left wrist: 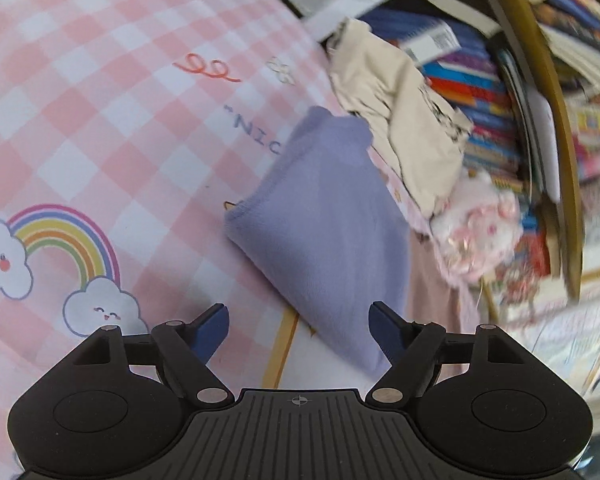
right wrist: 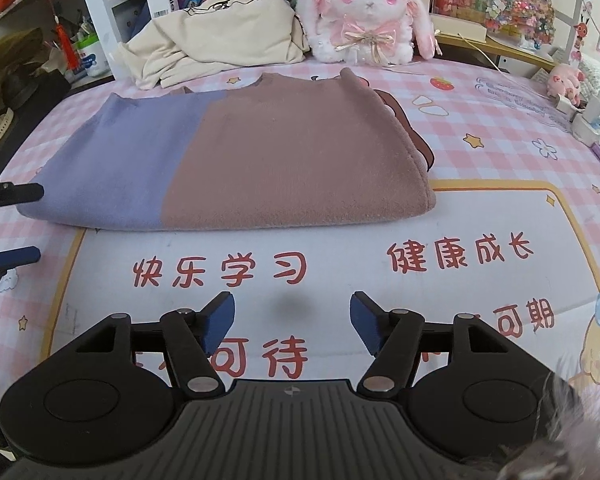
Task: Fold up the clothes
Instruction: 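Grasp the side edge of the lavender half with the left gripper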
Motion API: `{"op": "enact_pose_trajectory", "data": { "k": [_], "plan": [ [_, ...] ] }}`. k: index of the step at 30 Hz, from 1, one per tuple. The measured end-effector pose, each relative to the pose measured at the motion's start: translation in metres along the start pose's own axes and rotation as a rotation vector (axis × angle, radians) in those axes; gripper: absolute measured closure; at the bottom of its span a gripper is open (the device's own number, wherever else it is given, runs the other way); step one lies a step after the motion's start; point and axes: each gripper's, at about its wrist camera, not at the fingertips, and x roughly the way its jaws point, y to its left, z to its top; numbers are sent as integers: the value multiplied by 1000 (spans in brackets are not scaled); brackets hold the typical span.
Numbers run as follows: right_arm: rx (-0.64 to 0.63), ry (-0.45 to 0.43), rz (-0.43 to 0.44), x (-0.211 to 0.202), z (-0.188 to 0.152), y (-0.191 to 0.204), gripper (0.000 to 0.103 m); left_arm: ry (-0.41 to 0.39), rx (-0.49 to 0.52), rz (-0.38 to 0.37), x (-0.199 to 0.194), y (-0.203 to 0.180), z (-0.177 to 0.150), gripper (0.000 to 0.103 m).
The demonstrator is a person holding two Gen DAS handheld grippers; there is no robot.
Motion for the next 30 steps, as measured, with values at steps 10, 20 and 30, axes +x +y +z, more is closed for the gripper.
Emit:
{"op": "enact_pose_trajectory", "data": {
  "k": [10,20,30],
  "plan": [
    [-33,15,-3,3,-1,7,31,-82,-149,-57,4,15,12,26],
    [-59,23,-18,4,2,9,31,-109,-234,-60,21,8,18,48],
    [-81,17,-13,5,6,15,30,-119,-19,14,13,-18,14,87]
  ]
}}
